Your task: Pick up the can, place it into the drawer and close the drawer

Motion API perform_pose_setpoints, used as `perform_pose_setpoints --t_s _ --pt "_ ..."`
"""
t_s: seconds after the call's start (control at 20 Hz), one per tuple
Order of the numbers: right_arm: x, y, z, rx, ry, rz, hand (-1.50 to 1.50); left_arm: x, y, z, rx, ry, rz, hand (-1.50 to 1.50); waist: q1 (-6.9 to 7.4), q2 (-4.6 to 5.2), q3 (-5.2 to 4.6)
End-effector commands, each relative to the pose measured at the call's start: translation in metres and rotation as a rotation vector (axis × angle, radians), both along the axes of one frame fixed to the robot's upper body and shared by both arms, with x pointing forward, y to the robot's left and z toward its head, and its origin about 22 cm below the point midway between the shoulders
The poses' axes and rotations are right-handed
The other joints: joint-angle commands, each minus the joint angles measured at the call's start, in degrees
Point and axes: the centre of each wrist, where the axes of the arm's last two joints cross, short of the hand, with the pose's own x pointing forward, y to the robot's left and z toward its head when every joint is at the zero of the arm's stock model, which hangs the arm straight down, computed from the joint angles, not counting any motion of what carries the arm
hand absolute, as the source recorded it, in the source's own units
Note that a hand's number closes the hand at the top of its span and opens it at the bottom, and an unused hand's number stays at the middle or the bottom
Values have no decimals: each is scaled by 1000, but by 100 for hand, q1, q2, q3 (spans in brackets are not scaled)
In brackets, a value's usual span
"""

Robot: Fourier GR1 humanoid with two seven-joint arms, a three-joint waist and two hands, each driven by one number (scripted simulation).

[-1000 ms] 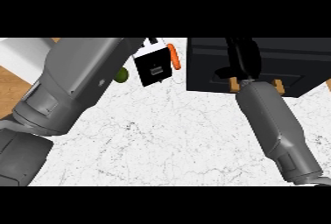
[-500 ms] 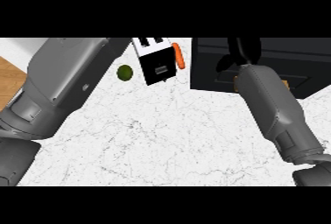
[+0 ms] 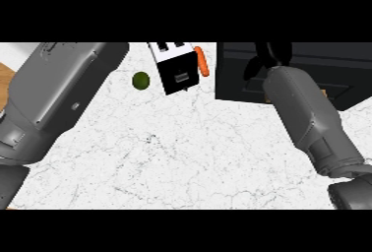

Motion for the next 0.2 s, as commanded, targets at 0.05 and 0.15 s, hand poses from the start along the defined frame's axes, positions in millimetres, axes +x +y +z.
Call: perform_pose_setpoints --t_s 0.05,0.15 --pt "10 19 40 162 -110 33 -150 -7 9 -9 -17 30 -13 -150 106 -102 -33" --pt "10 15 37 153 -109 32 -150 -11 19 -5 -5 0 -20 -150 197 -93 -36"
